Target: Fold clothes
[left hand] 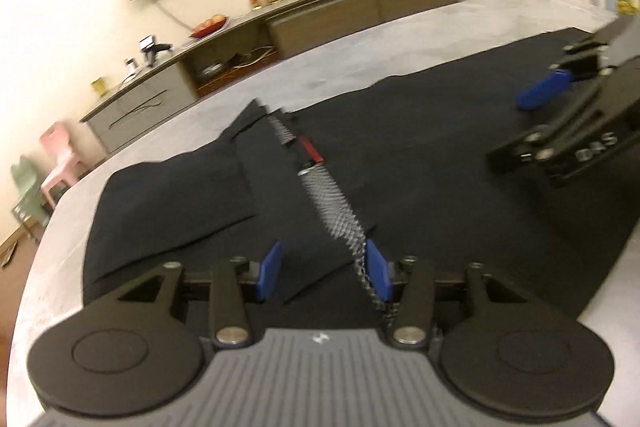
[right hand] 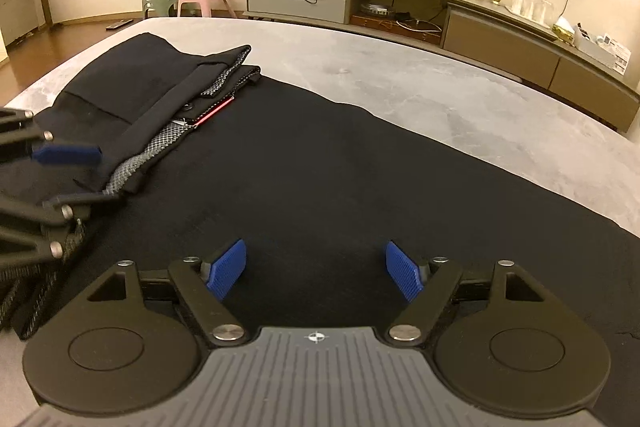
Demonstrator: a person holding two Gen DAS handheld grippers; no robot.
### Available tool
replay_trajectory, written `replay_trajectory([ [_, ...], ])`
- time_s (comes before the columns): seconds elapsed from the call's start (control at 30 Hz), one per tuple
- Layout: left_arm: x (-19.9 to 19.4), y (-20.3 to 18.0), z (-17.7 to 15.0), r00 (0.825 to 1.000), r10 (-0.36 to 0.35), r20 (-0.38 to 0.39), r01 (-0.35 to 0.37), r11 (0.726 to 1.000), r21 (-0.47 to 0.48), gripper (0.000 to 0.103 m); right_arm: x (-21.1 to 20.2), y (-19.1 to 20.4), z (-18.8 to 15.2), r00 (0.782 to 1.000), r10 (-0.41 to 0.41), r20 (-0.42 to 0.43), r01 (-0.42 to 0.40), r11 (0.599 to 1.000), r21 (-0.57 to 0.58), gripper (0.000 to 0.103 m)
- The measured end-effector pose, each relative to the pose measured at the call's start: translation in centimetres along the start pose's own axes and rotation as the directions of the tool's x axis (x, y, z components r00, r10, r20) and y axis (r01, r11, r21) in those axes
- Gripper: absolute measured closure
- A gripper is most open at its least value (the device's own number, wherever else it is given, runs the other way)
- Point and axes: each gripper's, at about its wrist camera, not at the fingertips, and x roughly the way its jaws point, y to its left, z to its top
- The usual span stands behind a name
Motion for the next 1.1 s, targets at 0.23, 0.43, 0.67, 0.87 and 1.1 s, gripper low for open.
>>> replay_trajectory([
  [0.23, -0.5, 0.6, 0.0, 0.999, 0.030, -0.021, -0.031, 0.999, -0.044, 0.058, -0.3, -0.9, 0.1, 1.000, -0.005, -0.014, 0.005, 1.000, 0.004, 0.025],
  [0.43, -3.0, -1.2, 0.2, 0.994, -0.101, 0.052, 0.103, 0.994, -0.036, 0.059, -1.2, 0.2, 4.4, 0.996, 0.060, 0.060, -0.064, 0.995, 0.071, 0.040],
  [0.67, -2.5, -0.7, -1.3, 0.991, -0.130, 0.018, 0.131, 0.990, -0.048, 0.059, 8.3, 5.5, 12.2, 0.971, 0.235, -0.037, -0.232, 0.971, 0.059, 0.053],
  [0.87, -2.3, 0.5, -2.0, 0.989, -0.150, 0.003, 0.150, 0.986, -0.079, 0.058, 13.2, 7.8, 14.6, 0.968, 0.247, -0.049, -0.246, 0.969, 0.025, 0.061],
  [1.1, -1.6, 3.2, -2.1, 0.987, -0.163, -0.013, 0.157, 0.967, -0.199, 0.052, 10.8, 5.9, 12.1, 0.991, 0.127, -0.029, -0.127, 0.992, 0.008, 0.037],
])
